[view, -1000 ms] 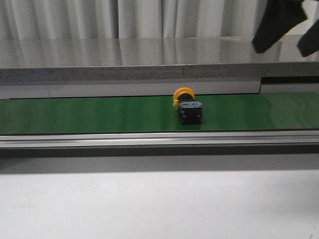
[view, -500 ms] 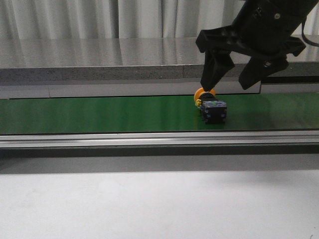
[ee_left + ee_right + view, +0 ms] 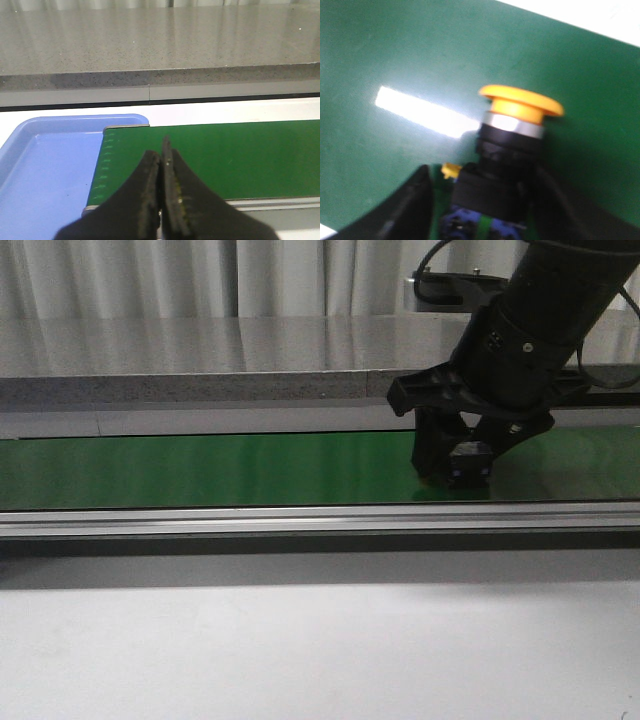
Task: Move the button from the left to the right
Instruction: 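Lift the button off the belt with the right gripper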
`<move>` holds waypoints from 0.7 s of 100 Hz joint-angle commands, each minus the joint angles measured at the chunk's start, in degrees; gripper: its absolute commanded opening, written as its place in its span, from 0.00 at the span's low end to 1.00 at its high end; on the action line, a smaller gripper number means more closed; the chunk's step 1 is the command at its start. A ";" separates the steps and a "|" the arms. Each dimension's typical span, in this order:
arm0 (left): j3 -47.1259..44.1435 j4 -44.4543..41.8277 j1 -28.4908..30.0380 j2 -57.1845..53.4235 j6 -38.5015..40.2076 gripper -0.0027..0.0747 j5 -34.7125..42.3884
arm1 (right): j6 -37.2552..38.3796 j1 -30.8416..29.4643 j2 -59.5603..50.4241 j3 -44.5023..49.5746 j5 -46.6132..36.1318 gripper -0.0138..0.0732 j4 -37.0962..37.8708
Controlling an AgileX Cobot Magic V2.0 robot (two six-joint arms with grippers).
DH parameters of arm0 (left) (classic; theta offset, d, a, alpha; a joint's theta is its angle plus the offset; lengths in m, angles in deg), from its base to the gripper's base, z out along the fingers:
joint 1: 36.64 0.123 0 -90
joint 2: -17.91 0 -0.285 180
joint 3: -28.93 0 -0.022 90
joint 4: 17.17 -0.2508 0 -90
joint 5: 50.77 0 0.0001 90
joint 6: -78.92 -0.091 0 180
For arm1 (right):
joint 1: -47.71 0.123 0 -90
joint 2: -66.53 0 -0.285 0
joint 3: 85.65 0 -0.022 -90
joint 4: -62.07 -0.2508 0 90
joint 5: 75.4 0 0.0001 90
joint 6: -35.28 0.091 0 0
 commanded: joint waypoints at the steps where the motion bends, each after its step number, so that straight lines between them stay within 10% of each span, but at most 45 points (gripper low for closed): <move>1: 1.50 0.16 -0.41 0.24 0.27 0.01 5.09 | -0.54 -0.01 -2.49 -1.87 -2.10 0.43 -0.12; 38: 1.50 0.16 -0.41 0.24 0.27 0.01 5.09 | -0.54 -4.79 -10.07 -7.54 6.23 0.30 10.15; 70: 1.50 0.16 -0.41 0.24 0.27 0.01 5.09 | -2.09 -23.66 -14.24 -8.05 8.67 0.30 15.68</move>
